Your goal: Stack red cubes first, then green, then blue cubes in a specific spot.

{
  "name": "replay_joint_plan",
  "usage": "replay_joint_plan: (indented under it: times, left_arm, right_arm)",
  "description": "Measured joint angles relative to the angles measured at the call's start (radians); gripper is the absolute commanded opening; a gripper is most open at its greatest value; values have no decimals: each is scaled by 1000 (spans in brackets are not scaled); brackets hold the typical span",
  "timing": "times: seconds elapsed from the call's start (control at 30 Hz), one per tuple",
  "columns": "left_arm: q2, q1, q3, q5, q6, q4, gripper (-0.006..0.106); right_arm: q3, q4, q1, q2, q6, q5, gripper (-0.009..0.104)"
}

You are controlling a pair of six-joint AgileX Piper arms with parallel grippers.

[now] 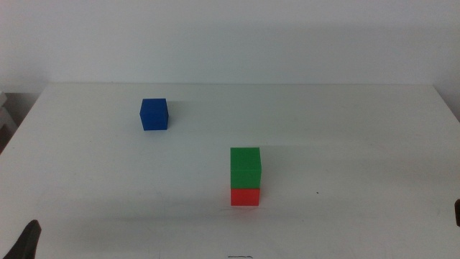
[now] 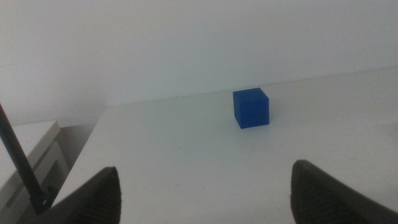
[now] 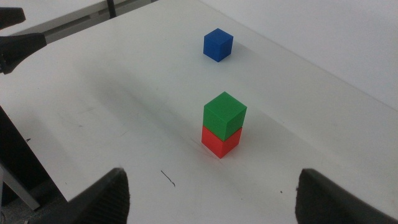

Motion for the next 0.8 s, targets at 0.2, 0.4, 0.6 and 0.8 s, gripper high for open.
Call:
replay_joint_plan:
  times: [0.2,0.4,0.6,0.8]
  left_arm:
    - [143,0,-89,54,-31,-40,94]
    - [477,0,-425,305,-37,-53,94]
    - [780,0,-655,501,-37,-53,94]
    - [1007,0,-775,491,-37,-52,94]
  right_arm:
    - [0,0,0,0,0,0,75]
    - [0,0,0,0,0,0,75]
    - [0,0,0,0,0,0,75]
    - [0,0,0,0,0,0,75]
